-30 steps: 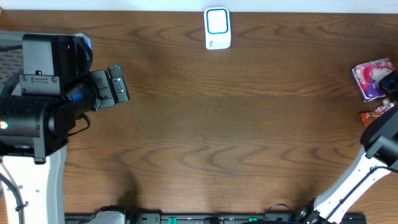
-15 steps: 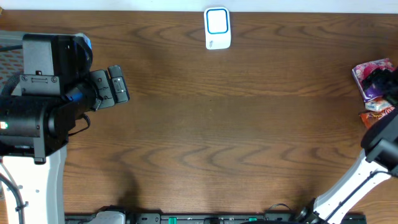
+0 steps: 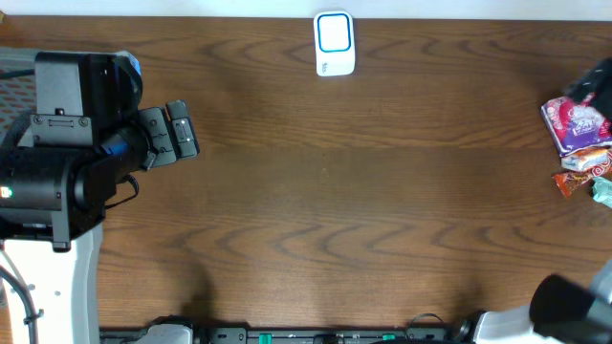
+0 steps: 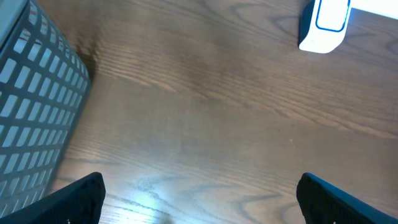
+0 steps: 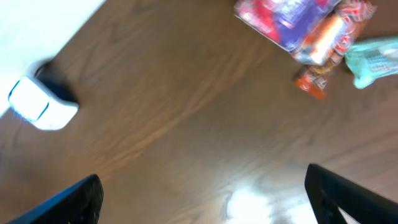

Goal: Scan the item barcode

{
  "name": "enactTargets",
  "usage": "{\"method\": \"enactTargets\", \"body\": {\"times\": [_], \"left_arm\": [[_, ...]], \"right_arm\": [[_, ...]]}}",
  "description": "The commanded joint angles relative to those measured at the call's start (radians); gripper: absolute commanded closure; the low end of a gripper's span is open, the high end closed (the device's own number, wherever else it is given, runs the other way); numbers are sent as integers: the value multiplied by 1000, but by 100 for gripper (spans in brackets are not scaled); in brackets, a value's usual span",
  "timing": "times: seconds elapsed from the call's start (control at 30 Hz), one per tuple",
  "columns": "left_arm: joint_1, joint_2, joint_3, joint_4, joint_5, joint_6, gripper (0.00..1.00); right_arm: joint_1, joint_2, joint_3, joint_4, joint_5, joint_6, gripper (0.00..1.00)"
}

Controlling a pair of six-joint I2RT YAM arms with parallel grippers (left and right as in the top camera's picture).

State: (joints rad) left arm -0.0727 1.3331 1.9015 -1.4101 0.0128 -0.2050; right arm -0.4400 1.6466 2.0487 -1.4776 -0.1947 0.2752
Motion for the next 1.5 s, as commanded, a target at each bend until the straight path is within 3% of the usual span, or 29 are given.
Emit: {"method": "enactTargets", "body": {"times": [0.0, 0.37, 0.57, 0.8, 1.47], "left_arm": [[4, 0, 3, 0, -6, 10, 2], [4, 0, 3, 0, -6, 10, 2], [4, 0, 3, 0, -6, 10, 2], [4, 0, 3, 0, -6, 10, 2], [4, 0, 3, 0, -6, 10, 2]], "right_arm": [[104, -105, -129, 18, -3, -90, 1], [303, -679, -827, 318, 44, -142, 1], [305, -893, -1026, 337, 23, -97, 1], [305, -964, -1112, 247, -73, 165, 1], [322, -964, -1130, 246, -73, 173, 1]]}}
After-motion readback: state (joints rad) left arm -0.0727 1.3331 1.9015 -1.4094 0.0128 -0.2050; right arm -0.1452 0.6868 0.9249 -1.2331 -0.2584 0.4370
